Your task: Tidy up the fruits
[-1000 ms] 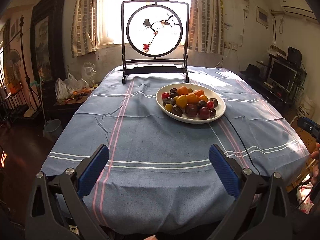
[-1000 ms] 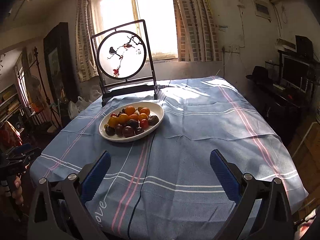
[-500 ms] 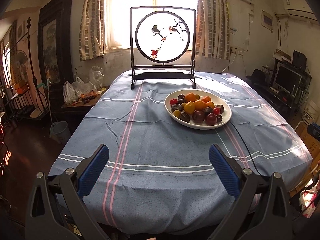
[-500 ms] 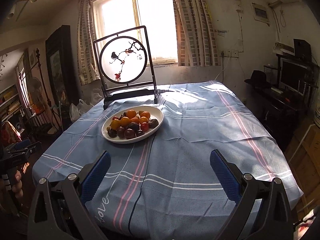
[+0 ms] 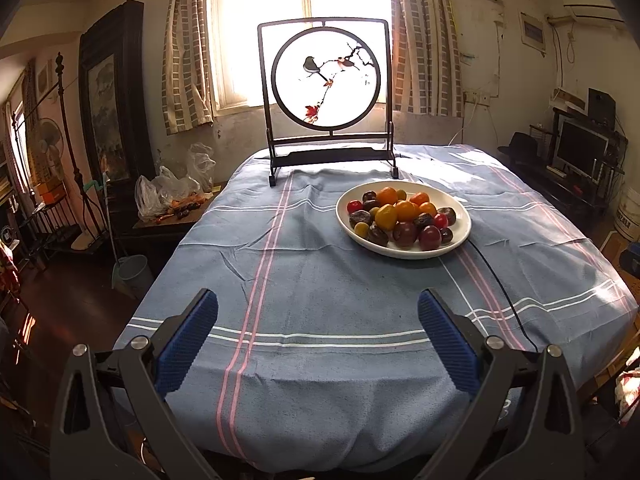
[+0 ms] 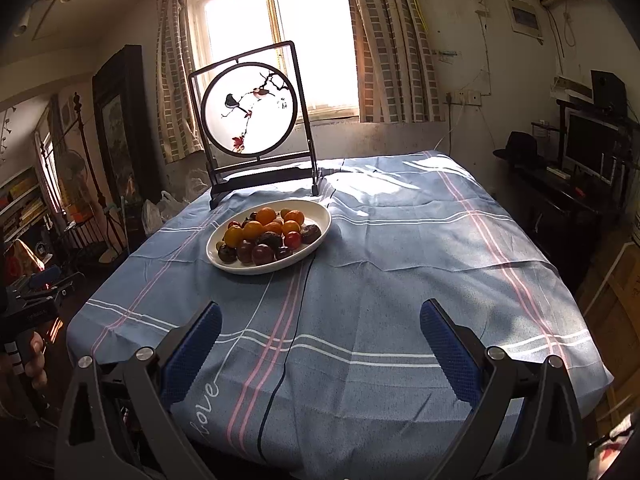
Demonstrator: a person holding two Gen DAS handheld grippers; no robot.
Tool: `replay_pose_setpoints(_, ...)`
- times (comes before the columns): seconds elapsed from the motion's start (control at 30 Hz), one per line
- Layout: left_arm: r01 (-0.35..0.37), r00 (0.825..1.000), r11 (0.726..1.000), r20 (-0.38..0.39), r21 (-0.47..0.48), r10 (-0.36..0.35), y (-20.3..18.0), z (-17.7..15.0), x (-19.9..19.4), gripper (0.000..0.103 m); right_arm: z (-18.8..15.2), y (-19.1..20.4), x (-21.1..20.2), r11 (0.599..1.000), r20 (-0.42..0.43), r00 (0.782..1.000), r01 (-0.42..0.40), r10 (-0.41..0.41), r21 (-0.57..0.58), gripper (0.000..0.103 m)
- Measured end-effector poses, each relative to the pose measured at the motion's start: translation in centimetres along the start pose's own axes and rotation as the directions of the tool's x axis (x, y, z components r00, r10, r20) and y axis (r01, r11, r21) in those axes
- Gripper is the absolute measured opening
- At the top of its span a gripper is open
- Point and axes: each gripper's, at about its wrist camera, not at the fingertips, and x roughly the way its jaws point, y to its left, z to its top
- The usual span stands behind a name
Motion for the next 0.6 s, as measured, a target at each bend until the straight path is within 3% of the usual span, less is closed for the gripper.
replay_pose_setpoints(0.5, -0.020, 1.000, 1.000, 0.010, 0.007, 0.020, -0.14, -0.22, -0.03, 0.098, -0.39, -0.24, -0.20, 1.000, 0.002, 1.000, 0.010, -0.010, -0.004, 0.100)
replay_pose_setpoints(0.6, 0.010, 1.000, 1.000, -0.006, 0.004, -0.010, -0.16, -0.34, 0.12, 0.098, -0.51, -0.34, -0.12, 1.000, -0.002, 1.000, 0.008, -0.008, 0.000, 0.100)
